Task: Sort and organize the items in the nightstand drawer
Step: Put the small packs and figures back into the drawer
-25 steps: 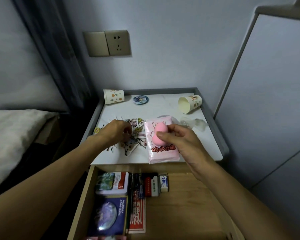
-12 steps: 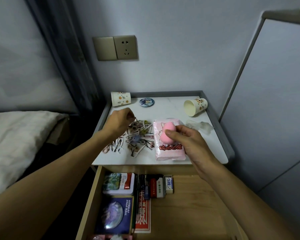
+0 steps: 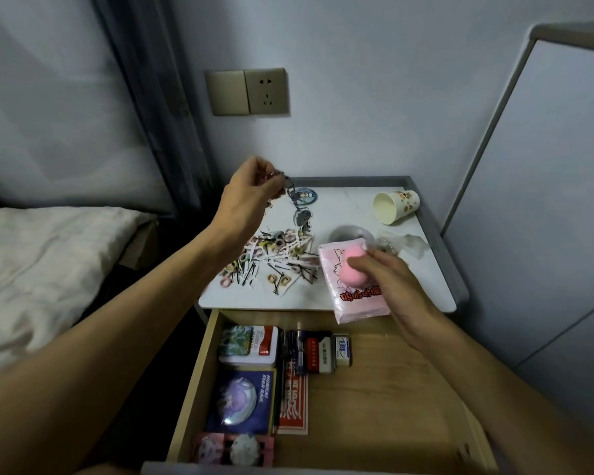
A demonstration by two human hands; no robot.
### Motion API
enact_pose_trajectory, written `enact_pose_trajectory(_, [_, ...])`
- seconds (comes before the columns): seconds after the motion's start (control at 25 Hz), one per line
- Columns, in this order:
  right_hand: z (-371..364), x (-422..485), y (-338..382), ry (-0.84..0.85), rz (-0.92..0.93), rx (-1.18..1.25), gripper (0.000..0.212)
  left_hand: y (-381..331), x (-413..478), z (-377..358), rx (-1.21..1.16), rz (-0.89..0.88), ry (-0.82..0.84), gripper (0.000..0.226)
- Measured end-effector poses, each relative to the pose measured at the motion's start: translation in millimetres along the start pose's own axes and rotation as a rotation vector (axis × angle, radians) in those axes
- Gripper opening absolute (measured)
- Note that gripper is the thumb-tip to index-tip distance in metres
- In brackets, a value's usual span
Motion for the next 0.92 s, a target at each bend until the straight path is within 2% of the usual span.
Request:
enact_pose_trajectory(0.12, [1.4,-12.9,-12.9,0.070,-0.046,-0.174,0.012,-7.8,-31.4,-5.5,-0.035,0.023,0.043,0.017])
enact_pose_trajectory(0.2, [4.6,-26.1,-31.4,0.157,-0.117,-0.297,0.013,-1.8,-57.3,-13.9,-0.128,0.102,0.116,0.017])
enact_pose_trajectory(0.28, [15.4,-37.4,-59.6,0.166,-0.205,-0.394,0.014,9.7,-83.4,-22.7,-0.234,0.221,0.193,0.015])
enact_pose_trajectory(0.36, [29.3,-43.6,-94.1,0.093,-0.280,-0.434,0.015,24.4,-107.8,-31.2,-0.308,0.357,0.260,0.009])
enact_pose_trajectory(0.48, [56.1,-34.9,-134.2,-0.089,-0.334,-0.484,0.020,46.4,-128.4,-37.8,-0.298,0.490,0.301,0.006])
enact_pose_trajectory(0.6, [76.8,-13.1,-153.8,-0.131,-0.258,-0.734,0.024,66.5,-134.7,-39.4,-0.227,0.574,0.306,0.006])
enact_pose_trajectory(0.68, [76.4,-4.3,-157.8,-0.146,-0.095,-1.000,0.027,76.1,-133.6,-41.1,-0.153,0.607,0.329,0.007])
enact_pose_trajectory(0.76, [68.7,-5.6,-161.9,-0.156,0.040,-1.263,0.043,81.3,-130.5,-42.8,-0.116,0.602,0.336,0.009])
enact_pose_trajectory(0.84, [61.5,-8.9,-164.7,-0.143,0.077,-1.371,0.053,84.6,-128.2,-45.0,-0.101,0.598,0.330,0.008])
enact_pose_trajectory(0.92, [53.5,-9.6,-168.4,-0.057,0.123,-1.387,0.054,89.1,-130.8,-49.3,-0.106,0.627,0.346,0.008])
Point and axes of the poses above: each hand's wrist, its own x-axis towards the middle knuckle, its own z-axis out of the back of the hand, y = z × x, the point moved 5 cm from there along x, towards the middle knuckle, and after that the axes turned 3 degrees about -y, right-handed, at the moved point
